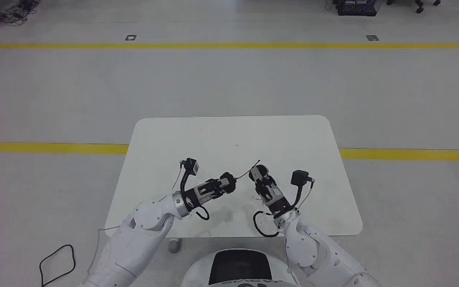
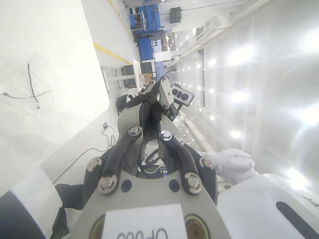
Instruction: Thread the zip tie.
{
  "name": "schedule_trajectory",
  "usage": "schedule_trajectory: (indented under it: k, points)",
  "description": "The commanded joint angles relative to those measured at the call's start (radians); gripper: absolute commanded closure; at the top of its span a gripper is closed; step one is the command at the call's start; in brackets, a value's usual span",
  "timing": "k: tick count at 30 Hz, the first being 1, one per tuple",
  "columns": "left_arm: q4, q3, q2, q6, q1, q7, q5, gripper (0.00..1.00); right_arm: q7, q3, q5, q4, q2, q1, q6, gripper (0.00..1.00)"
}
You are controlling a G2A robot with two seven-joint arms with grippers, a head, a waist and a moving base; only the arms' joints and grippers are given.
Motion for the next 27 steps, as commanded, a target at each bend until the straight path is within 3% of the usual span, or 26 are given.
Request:
schedule_trajectory:
  k: [1,10,20,27]
  points:
    - [-0.005,0.001,0.001,0.0,0.002,0.005,0.012,1.0,0.008,0.003,-0.001,-0.002,-0.002,-0.002,0.001,1.0]
    - [-0.025,-0.002,0.004,0.0,0.012,0.027,0.039,1.0,0.032,0.014,-0.017,-0.007,-0.011,-0.011,0.0,1.0]
    - [-0.039,-0.006,0.005,0.0,0.019,0.031,0.041,1.0,0.038,0.036,-0.03,-0.017,-0.02,-0.031,0.041,1.0]
    - [-0.057,-0.003,0.005,0.0,0.025,0.052,0.098,1.0,0.059,0.045,-0.024,-0.02,-0.027,-0.036,0.039,1.0]
